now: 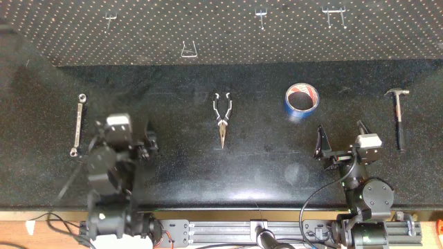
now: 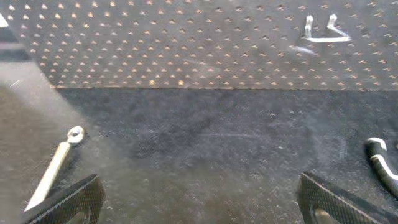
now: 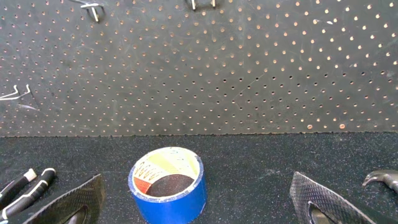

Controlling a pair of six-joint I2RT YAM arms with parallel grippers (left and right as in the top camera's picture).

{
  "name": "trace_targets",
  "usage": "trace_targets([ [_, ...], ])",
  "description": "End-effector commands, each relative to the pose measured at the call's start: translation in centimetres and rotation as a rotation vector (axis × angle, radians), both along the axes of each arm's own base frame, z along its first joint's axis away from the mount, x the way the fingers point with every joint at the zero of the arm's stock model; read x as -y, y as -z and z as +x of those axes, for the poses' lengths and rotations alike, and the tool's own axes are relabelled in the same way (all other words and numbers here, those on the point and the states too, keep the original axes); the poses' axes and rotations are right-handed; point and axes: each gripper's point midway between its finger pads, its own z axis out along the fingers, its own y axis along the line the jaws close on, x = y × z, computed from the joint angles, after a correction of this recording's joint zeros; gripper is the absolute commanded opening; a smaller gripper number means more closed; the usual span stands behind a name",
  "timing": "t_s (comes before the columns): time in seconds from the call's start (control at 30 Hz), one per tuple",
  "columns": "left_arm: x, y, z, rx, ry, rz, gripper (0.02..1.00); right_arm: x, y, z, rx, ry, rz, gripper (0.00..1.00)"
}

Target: Place Tools Onto Pegboard

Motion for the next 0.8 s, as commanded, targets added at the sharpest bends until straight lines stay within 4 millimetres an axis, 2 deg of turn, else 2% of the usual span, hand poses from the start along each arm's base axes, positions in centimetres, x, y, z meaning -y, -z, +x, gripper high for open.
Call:
trace_targets([
  [0.03,-2.7,-1.7,0.7,-0.215,-0.081,-0.021,0.993,0.1,0.1,0.0,-0.001,0.008,0.014,0.976],
  [0.17,-5.9,-2.3,-0.8,-0.471,-0.194,-0.031,0.993,0.1,0.1,0.0,-0.001,0.007,0.014,0.976],
  [0.27,-7.2,-2.1,-2.3,-0.675,-0.112,0.062,0.996,0.1,0.1,0.0,-0.001,0.007,0.014,0.976],
  [0.47,-11.2,-1.2,-5.1,-0.819,-0.130,0.094,0.993,0.1,0.1,0.0,-0.001,0.007,0.014,0.976],
  [0.53,-12.7,-0.4,-6.0,-0.867,-0.138,0.090,0.993,0.1,0.1,0.0,-0.001,0.007,0.014,0.976],
  [0.67,-14.1,2.5,-6.8,-0.961,-0.078,0.017,0.993,0.1,0.1,0.0,-0.001,0.007,0.014,0.976],
  [0.8,-14.4,5.0,-5.3,-0.975,-0.010,-0.107,0.993,0.1,0.1,0.0,-0.001,0.007,0.014,0.976],
])
